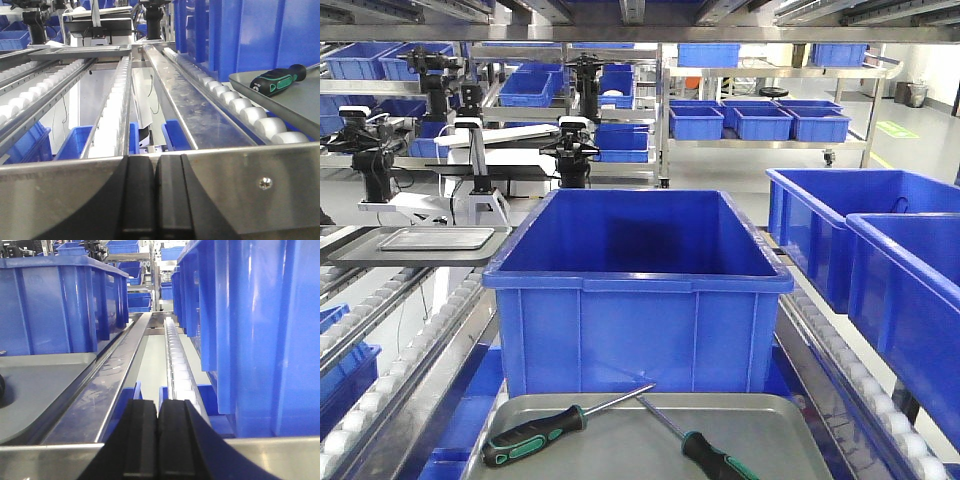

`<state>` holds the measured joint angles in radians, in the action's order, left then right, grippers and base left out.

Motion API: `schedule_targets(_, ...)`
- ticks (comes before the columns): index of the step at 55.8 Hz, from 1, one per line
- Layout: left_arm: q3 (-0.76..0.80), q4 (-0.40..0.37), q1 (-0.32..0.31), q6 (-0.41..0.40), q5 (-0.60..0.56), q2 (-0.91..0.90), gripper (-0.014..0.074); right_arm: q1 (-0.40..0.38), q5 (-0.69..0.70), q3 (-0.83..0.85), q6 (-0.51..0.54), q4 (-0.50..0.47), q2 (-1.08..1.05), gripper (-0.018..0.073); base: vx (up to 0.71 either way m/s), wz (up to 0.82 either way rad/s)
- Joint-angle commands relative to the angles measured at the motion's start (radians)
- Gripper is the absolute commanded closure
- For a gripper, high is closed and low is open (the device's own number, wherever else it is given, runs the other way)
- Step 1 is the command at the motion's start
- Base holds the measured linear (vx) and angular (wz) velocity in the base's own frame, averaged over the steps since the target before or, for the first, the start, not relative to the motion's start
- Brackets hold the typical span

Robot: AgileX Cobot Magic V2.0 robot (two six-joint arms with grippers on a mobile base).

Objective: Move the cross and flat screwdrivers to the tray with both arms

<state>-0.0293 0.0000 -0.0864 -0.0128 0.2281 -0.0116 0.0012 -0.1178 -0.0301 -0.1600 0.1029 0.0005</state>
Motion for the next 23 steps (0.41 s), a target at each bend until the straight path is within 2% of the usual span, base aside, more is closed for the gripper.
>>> schedule_targets(1,0.027,-0.006,-0.007,-0.010,-0.080,-0.012,0.0602,-0.003,0.077,-0.007,-0.001,0.013,0.017,0.0570,0.00,0.00)
schedule_targets(23,0.027,-0.006,-0.007,-0.010,-0.080,-0.012,0.0602,-0.003,0.078,-0.007,-0.001,0.013,0.017,0.0570,0.00,0.00)
